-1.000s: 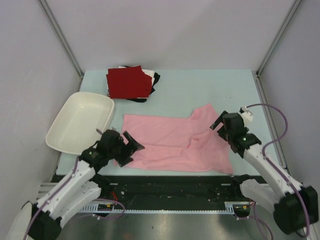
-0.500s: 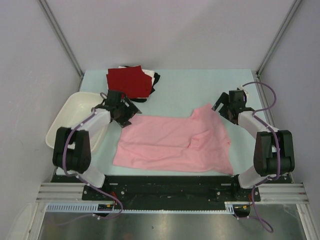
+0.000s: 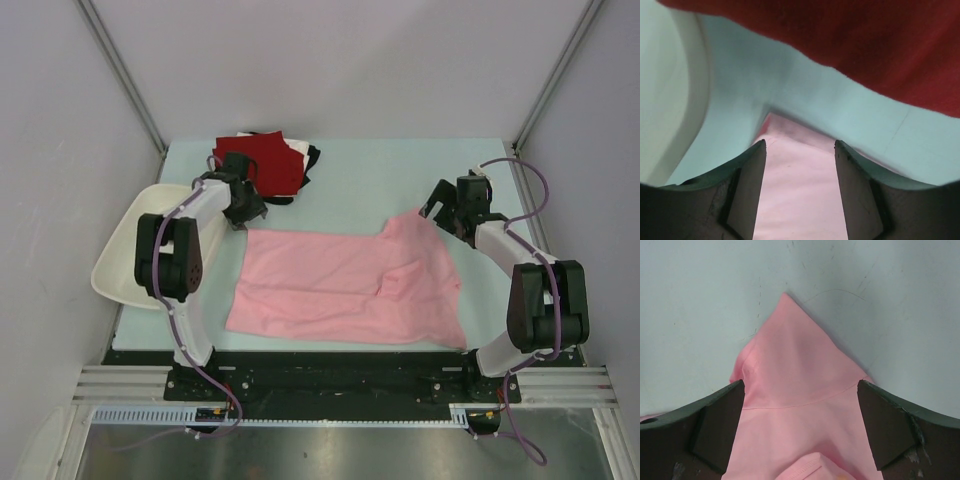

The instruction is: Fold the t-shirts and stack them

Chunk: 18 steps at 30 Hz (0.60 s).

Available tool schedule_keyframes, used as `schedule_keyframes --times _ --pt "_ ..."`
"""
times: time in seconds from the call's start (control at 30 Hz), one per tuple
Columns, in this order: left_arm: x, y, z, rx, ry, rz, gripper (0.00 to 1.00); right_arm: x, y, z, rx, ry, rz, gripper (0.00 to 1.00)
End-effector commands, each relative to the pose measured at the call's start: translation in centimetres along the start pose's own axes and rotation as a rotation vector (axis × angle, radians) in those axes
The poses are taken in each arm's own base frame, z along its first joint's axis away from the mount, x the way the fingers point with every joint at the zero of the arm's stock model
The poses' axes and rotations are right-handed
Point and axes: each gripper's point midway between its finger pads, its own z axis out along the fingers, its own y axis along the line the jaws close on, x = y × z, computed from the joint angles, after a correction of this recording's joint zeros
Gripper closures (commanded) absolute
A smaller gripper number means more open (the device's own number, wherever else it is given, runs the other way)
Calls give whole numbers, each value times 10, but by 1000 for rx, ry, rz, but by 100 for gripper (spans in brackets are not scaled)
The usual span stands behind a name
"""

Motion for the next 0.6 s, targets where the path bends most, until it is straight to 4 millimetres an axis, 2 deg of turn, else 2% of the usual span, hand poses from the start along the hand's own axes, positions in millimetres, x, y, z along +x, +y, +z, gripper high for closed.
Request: schedule_keyframes --times 0.0,0.07,0.17,0.4,0.57 --pt "-11 22 -22 -87 -25 126 38 -15 18 0 -50 -37 -20 0" --pt "-13 23 -31 -76 -38 153 37 -12 20 1 -53 -33 -25 0" --pt "-5 27 -33 -57 -23 177 37 -8 22 1 -56 -24 -33 0" --pt "19 33 -10 -40 46 210 42 -2 22 4 -46 -6 -44 0" --pt "19 30 4 -39 50 209 44 -5 22 0 -42 -20 -50 0"
